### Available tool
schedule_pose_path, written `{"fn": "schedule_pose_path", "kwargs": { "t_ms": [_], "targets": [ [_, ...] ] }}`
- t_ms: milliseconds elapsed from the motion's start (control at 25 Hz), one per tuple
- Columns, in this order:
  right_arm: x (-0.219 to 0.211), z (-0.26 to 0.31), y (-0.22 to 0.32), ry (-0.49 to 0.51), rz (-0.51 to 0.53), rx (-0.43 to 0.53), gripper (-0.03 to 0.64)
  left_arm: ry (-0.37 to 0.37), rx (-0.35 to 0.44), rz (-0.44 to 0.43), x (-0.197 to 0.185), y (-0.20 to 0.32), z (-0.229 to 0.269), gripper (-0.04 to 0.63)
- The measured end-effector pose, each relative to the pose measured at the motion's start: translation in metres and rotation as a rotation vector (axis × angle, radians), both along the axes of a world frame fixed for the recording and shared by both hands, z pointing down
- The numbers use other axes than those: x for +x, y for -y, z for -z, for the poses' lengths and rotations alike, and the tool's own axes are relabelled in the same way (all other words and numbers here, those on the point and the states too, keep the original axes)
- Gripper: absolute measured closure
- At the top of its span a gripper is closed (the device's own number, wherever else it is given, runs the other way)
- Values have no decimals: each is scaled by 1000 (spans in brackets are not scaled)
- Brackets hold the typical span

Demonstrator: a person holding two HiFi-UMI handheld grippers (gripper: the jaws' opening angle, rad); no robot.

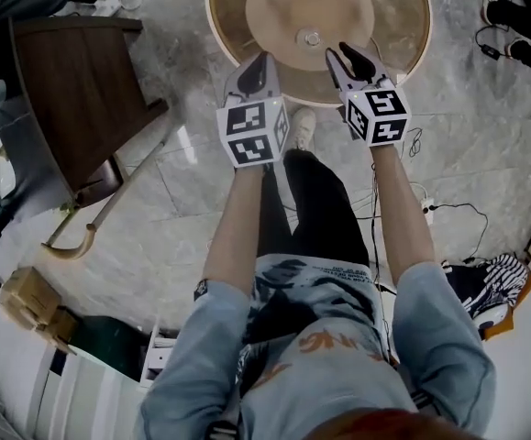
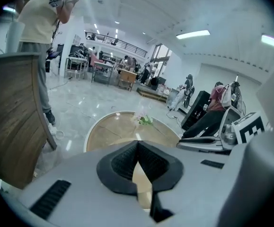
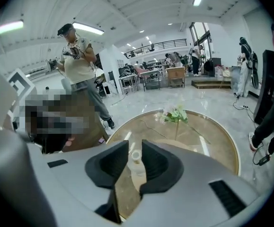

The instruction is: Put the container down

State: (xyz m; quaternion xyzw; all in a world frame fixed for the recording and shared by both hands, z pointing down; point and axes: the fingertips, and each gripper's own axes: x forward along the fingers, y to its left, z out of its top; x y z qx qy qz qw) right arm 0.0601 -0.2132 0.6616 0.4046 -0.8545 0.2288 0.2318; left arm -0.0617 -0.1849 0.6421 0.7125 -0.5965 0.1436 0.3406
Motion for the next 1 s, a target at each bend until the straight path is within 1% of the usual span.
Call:
{"fn": "schedule_pose_path", "kwargs": {
  "t_ms": [80, 120, 200, 280, 360, 560, 640, 800, 1000],
  "targets": [
    [7, 32, -1, 20, -34, 25, 578, -26, 27, -12, 5, -3, 29, 571],
    [9, 49, -2, 34, -49, 35, 603, -50, 40, -17, 10, -4, 45, 571],
    [14, 84, -3, 62, -67, 51, 604, -97, 73, -7, 17, -6, 80, 571],
    [19, 118, -2, 84, -84, 74, 604, -119, 126, 18, 20, -5, 118, 571],
    [25, 152, 2, 101, -108, 106, 605, -116, 165, 30, 24, -2, 150, 571],
    [39, 233, 3, 113, -180, 195, 606, -112, 231, 59, 32, 2, 219, 571],
    [46, 262, 4, 114, -199, 234, 604, -106, 268, 54, 40, 6, 245, 571],
    [60, 312, 3, 117, -203, 310, 604, -85, 346, 36, 52, 13, 292, 571],
    [77, 375, 4, 120, -183, 423, 604, -28, 465, -11, 61, 23, 355, 571]
  ]
}}
